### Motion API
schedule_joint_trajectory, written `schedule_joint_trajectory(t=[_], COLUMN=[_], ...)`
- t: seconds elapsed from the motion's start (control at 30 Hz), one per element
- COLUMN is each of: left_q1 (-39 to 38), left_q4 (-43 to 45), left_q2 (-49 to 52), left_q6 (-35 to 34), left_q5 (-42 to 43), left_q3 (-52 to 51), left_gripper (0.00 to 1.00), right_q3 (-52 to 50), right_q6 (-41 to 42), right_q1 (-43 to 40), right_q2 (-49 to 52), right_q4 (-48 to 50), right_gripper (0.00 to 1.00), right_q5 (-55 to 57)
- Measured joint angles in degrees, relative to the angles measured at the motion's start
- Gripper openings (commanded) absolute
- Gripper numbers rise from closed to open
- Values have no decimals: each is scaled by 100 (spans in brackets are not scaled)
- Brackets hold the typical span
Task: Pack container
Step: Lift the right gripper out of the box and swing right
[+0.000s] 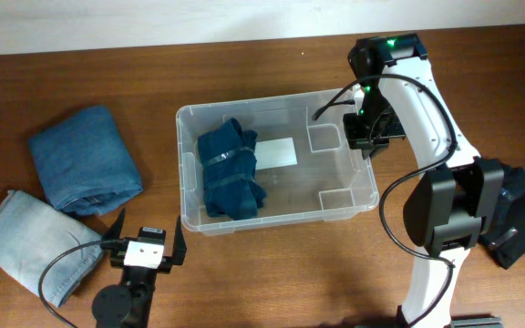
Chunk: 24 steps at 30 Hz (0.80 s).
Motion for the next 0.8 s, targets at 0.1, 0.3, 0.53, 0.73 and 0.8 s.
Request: schedule_joint_trajectory(t=[0.1,0.3,0.53,0.73,0.8], left_q1=[0,0,0,0,0], left_q4=[0,0,0,0,0], left_q2=[0,0,0,0,0], left_q6=[0,0,0,0,0], left_q5=[0,-2,-2,-2,0], left_q3=[0,0,0,0,0], left_gripper=[99,99,99,99,99], right_q3=[-17,-9,1106,1923,1943], right_q6=[7,-24,0,-20,-17], right_q1=[0,-11,-195,-614,-944], right_q2=[0,0,-2,-192,-372], right_q4=[-55,201,-76,-92,-92], right_gripper=[29,71,93,97,97], right_q5=[15,42,37,35,37])
